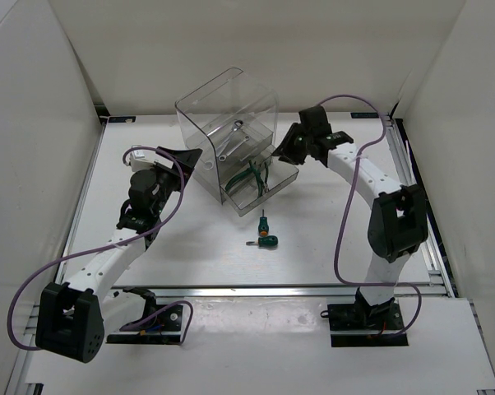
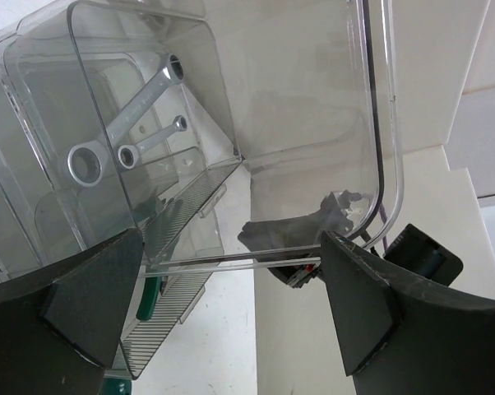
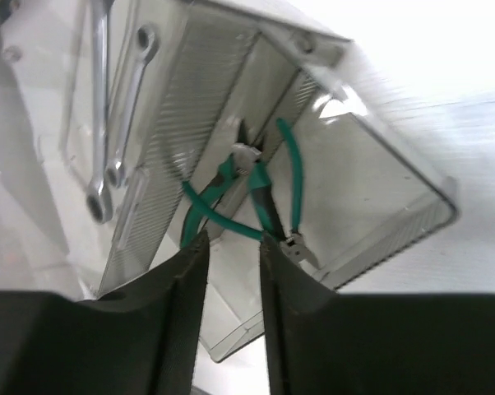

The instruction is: Sort the tools into containers

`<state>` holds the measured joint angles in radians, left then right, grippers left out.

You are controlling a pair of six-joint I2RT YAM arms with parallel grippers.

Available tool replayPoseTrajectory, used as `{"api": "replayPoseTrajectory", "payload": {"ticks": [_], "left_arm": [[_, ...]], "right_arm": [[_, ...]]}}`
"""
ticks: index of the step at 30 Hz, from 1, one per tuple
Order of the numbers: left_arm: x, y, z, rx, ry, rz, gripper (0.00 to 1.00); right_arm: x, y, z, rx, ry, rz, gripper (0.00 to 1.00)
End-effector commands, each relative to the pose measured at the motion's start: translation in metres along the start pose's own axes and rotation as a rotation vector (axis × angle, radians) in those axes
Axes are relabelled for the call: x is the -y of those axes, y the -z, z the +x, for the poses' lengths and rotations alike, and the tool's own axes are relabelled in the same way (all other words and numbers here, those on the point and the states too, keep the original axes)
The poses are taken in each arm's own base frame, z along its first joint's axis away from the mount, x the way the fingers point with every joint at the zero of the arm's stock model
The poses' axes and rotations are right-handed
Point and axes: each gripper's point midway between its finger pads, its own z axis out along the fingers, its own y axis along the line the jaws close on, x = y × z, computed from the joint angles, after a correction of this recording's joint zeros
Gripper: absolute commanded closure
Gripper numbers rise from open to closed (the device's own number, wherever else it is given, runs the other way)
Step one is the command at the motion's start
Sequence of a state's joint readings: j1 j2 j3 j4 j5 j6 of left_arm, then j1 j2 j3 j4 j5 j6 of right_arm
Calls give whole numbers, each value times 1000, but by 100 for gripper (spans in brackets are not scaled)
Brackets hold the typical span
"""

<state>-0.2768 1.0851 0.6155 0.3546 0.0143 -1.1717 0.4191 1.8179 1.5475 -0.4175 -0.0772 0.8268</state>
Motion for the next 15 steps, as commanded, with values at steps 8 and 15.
{"api": "replayPoseTrajectory", "payload": {"ticks": [8, 15], "left_arm": [[1, 4, -3, 8, 4, -3, 1], [3, 5, -4, 11, 0, 0, 1]], "right_arm": [[-41, -36, 42, -148, 86, -159, 84], [-24, -65, 64, -263, 75, -119, 84]]}}
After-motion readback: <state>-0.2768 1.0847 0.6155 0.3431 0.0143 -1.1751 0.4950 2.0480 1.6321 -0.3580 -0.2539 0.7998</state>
